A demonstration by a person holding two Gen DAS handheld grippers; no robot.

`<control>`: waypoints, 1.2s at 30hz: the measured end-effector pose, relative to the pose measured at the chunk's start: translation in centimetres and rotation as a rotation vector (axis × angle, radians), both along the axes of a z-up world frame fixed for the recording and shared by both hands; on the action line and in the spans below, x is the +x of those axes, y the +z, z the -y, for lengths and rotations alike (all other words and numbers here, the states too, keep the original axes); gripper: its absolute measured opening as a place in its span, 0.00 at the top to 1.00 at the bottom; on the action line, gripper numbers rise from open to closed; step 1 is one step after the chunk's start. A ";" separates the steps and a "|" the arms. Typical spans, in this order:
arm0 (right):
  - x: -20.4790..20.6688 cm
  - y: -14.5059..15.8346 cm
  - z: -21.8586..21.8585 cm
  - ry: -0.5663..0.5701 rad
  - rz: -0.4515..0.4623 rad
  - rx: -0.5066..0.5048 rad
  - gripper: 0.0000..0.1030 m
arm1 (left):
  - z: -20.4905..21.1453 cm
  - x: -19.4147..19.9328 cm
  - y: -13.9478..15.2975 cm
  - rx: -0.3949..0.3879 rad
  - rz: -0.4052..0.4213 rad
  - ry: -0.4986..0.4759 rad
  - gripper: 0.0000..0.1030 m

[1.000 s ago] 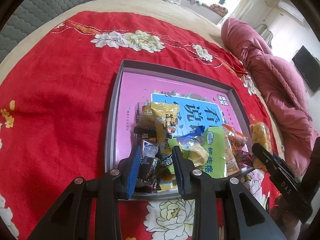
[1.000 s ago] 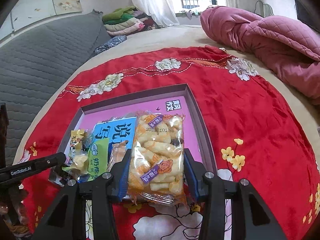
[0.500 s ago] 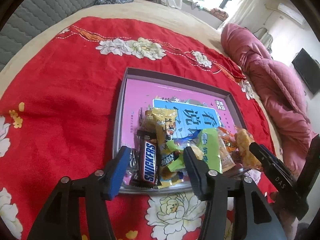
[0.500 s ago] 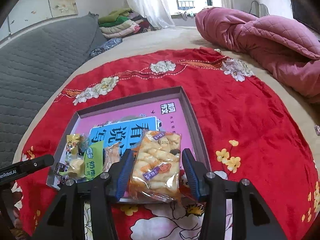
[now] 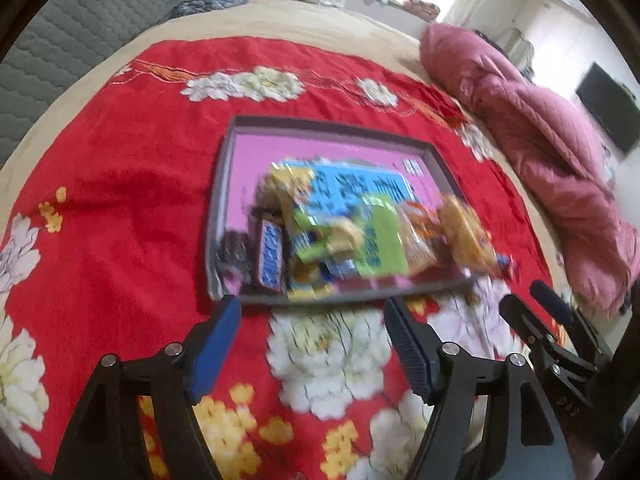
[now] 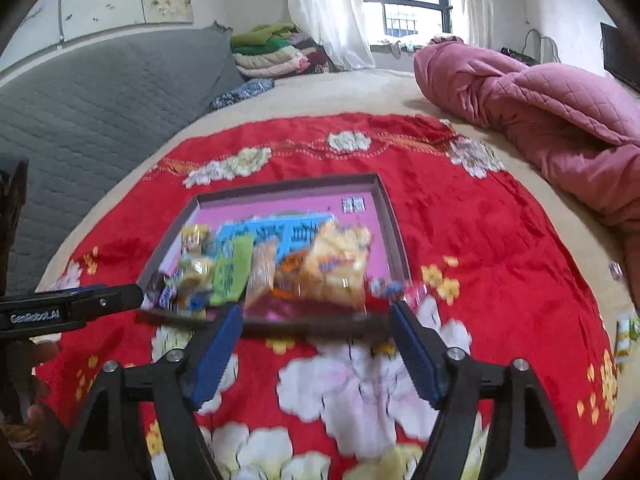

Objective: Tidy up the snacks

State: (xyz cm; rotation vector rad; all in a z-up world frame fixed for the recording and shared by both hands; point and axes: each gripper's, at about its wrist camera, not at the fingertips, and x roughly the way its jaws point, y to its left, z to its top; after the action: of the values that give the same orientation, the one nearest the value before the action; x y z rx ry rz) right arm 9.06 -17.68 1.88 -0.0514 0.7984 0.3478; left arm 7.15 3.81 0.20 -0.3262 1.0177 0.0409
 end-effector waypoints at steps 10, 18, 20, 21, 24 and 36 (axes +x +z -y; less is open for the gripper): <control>-3.4 -0.4 1.8 -0.014 -0.030 -0.045 0.15 | 2.6 -4.3 -0.9 0.023 -0.063 0.004 0.26; -5.0 0.1 2.1 0.004 -0.019 -0.046 0.13 | 3.3 -4.9 -0.8 0.037 -0.084 0.008 0.26; -5.1 0.2 2.1 0.005 -0.023 -0.048 0.13 | 3.5 -4.9 -0.6 0.037 -0.083 0.004 0.26; -5.1 0.2 2.2 0.003 -0.023 -0.049 0.13 | 3.6 -5.0 -0.6 0.037 -0.084 0.002 0.26; -5.2 0.3 2.2 0.000 -0.022 -0.049 0.13 | 3.8 -5.1 -0.4 0.045 -0.084 -0.005 0.26; -5.3 0.2 2.1 0.001 -0.024 -0.060 0.13 | 3.4 -5.1 -0.4 0.053 -0.093 0.009 0.26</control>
State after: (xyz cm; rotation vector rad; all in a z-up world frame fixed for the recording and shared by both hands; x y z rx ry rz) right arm 3.79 -19.82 2.09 -0.1037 0.8326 0.3264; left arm 2.10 0.36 -0.17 -0.2828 1.1053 0.0920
